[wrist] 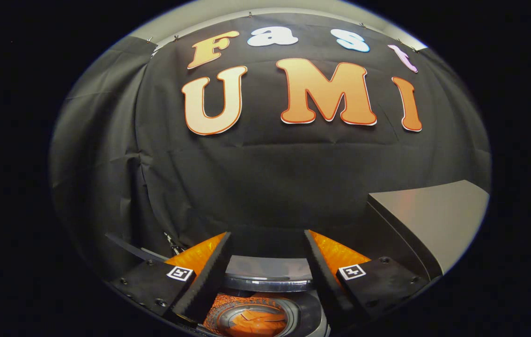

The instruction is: Put the clothes into the washing machine and then close the washing machine lid.

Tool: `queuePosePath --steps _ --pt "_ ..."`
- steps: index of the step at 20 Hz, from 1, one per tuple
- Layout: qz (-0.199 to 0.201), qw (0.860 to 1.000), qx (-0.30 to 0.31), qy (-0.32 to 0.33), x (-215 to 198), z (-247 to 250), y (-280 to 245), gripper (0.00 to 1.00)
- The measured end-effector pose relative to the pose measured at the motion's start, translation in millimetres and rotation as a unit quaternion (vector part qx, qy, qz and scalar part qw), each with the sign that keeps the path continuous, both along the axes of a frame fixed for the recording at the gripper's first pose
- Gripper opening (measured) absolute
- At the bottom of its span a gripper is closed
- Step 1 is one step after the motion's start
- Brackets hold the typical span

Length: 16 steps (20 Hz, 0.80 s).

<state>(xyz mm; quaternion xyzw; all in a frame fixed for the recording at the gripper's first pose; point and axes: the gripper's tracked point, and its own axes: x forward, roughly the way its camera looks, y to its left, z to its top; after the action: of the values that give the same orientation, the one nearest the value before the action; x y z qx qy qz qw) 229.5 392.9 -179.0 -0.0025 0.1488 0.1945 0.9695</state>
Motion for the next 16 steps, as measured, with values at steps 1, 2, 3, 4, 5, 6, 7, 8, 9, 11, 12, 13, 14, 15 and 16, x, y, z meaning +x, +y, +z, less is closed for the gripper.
queuePosePath --steps 1,2,3,4,5,6,7,8,9,11,12,13,14,15,16 --pt "0.000 1.000 -0.001 0.000 -1 -1 1 0.97" --pt "0.001 1.000 -0.001 0.000 -2 -2 1 0.97" --pt "0.002 1.000 -0.002 0.000 -5 -4 2 0.97" --pt "0.004 1.000 -0.003 -0.001 -9 -6 1 0.97" --pt "0.007 1.000 -0.004 -0.003 -13 -8 2 0.97" --pt "0.007 1.000 -0.017 0.010 -16 -21 0 0.97" --pt "0.005 0.998 -0.042 0.037 -23 -42 -8 0.96" --pt "0.007 0.997 -0.043 0.057 -33 -61 -14 0.96" --pt "0.001 0.997 -0.036 0.069 -39 -79 -15 0.96" --pt "-0.010 0.996 -0.024 0.091 -51 -102 -22 0.95" --pt "-0.012 0.995 -0.022 0.097 -55 -110 -25 0.95" --pt "-0.012 0.994 -0.024 0.103 -59 -114 -25 0.95" --pt "-0.010 0.994 -0.028 0.106 -60 -117 -24 0.95" --pt "-0.006 0.994 -0.030 0.106 -61 -118 -22 0.95" --pt "-0.003 0.994 -0.033 0.104 -60 -117 -19 0.95"
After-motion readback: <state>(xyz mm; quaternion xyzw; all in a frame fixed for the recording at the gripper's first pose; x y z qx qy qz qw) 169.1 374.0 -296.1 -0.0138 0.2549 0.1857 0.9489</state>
